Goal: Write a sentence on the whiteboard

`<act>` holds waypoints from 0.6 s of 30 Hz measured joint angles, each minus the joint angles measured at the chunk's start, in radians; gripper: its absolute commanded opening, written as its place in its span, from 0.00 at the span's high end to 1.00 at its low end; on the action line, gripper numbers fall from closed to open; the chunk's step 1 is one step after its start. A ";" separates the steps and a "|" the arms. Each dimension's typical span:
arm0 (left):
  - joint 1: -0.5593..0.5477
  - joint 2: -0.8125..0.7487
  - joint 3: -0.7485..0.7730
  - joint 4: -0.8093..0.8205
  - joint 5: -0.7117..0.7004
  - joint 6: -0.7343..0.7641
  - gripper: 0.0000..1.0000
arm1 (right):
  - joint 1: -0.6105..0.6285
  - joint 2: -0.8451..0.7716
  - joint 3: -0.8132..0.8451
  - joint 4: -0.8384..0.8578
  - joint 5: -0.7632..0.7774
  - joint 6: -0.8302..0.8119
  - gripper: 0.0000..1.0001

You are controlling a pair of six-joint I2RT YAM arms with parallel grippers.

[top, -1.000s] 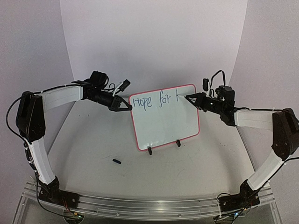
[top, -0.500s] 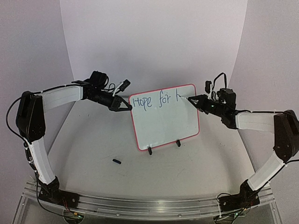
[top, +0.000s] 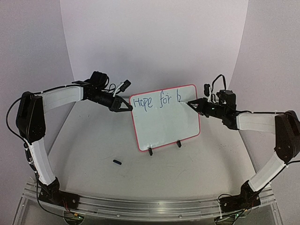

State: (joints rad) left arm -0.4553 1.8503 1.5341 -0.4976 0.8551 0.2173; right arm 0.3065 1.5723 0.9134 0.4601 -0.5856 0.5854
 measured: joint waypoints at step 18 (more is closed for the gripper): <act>-0.010 -0.004 0.003 0.000 0.000 0.018 1.00 | 0.000 -0.080 0.000 -0.016 0.009 0.007 1.00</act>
State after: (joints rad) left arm -0.4657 1.8459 1.5372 -0.4976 0.8551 0.2354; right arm 0.3065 1.4926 0.9138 0.4437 -0.5764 0.5920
